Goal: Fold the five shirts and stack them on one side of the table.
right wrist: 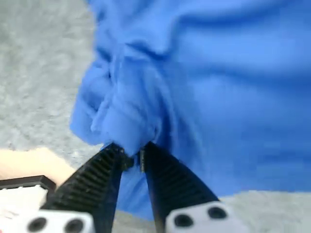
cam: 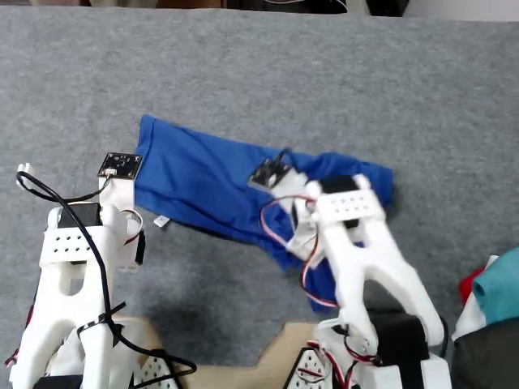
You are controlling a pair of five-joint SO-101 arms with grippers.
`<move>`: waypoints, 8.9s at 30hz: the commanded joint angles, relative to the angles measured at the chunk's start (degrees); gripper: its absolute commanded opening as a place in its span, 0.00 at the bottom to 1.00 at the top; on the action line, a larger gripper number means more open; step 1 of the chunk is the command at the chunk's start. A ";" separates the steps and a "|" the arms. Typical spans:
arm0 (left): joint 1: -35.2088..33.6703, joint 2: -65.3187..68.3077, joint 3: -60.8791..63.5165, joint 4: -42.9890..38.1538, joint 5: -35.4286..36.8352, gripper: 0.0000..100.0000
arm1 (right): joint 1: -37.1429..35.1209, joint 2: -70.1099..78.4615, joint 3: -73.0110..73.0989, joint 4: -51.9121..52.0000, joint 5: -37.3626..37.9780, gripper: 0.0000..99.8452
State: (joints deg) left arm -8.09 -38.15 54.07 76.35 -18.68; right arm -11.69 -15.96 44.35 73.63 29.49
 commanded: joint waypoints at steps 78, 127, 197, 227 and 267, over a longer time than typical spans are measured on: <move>0.09 -1.27 -0.26 1.14 -0.18 0.02 | -10.24 10.07 8.04 -2.81 13.01 0.00; 0.18 -1.27 -0.09 1.41 -0.26 0.02 | 5.41 30.90 -54.99 26.20 21.27 0.16; 0.79 92.09 -114.55 24.53 -5.98 0.02 | 32.13 21.76 -55.69 22.15 4.84 0.07; 45.98 73.89 -117.27 24.44 7.03 0.02 | 48.84 22.46 -67.38 -13.63 -13.36 0.07; 61.27 79.34 -117.19 3.96 12.92 0.08 | 59.38 26.24 -69.41 -17.85 -13.01 0.07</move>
State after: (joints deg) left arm 52.48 42.90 -62.24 80.66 -6.37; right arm 46.86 10.51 -21.76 56.92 16.13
